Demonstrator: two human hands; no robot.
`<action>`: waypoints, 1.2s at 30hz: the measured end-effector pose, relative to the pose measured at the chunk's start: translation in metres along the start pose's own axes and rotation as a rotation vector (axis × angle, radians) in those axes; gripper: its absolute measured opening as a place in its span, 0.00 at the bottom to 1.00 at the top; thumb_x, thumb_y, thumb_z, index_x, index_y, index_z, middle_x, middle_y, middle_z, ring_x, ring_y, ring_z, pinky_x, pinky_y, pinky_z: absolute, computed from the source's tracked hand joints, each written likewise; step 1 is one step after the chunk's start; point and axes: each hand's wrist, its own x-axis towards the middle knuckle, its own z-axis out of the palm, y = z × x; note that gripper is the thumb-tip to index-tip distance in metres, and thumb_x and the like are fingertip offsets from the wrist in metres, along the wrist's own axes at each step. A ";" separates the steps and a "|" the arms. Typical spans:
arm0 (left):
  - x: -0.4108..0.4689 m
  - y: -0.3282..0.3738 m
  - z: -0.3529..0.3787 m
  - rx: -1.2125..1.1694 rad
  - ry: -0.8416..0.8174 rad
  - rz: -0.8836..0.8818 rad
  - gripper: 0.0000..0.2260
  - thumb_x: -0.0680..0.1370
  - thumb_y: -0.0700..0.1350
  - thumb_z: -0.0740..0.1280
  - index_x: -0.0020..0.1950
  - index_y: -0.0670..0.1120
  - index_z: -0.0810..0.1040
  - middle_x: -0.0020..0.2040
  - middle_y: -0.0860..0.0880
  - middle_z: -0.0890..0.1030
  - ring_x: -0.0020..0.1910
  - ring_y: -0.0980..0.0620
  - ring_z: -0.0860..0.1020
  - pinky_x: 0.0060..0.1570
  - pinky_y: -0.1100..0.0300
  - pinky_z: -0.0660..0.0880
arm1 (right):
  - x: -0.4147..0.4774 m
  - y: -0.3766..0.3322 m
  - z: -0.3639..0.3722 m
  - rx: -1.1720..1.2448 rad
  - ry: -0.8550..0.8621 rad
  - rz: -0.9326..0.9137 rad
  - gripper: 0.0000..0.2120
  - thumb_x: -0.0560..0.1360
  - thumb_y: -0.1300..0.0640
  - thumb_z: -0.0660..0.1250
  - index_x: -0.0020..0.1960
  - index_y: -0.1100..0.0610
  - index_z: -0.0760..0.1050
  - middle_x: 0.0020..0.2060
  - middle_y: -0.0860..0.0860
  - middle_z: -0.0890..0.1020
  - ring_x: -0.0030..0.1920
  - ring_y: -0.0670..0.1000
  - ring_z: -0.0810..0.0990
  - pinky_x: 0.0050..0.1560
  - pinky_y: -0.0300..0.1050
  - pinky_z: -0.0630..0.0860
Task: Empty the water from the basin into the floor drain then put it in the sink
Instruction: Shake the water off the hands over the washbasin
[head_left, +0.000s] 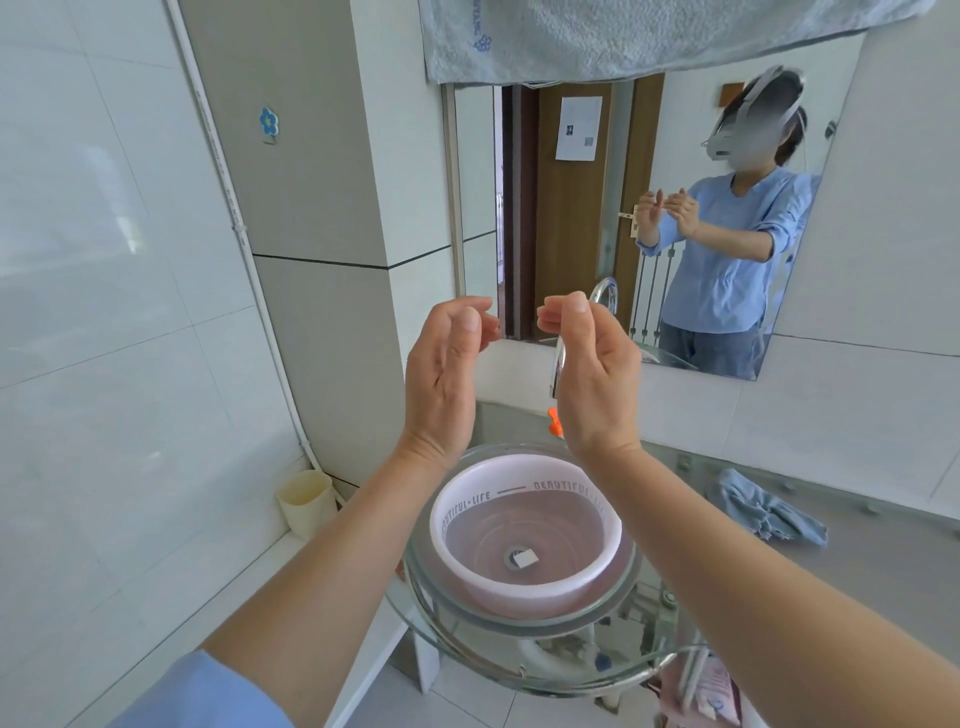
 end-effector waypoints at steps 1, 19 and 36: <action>0.001 0.001 -0.001 -0.015 0.005 0.017 0.15 0.77 0.55 0.56 0.52 0.48 0.77 0.42 0.53 0.81 0.47 0.50 0.80 0.55 0.51 0.77 | -0.001 -0.002 0.000 0.023 -0.001 -0.021 0.17 0.78 0.47 0.55 0.47 0.55 0.79 0.40 0.48 0.82 0.44 0.44 0.80 0.46 0.28 0.73; 0.023 -0.003 -0.014 -0.003 -0.003 0.052 0.13 0.78 0.54 0.55 0.48 0.50 0.77 0.39 0.50 0.79 0.43 0.50 0.79 0.50 0.51 0.78 | -0.010 0.072 -0.008 -0.287 -0.258 0.234 0.13 0.80 0.52 0.57 0.49 0.57 0.77 0.39 0.50 0.81 0.45 0.51 0.80 0.51 0.49 0.76; -0.009 -0.074 -0.016 0.093 -0.071 -0.198 0.14 0.80 0.49 0.56 0.50 0.42 0.76 0.39 0.47 0.78 0.43 0.48 0.78 0.51 0.51 0.78 | -0.007 0.090 -0.003 -0.299 -0.217 0.284 0.15 0.80 0.52 0.57 0.49 0.60 0.78 0.41 0.54 0.82 0.44 0.52 0.80 0.49 0.47 0.75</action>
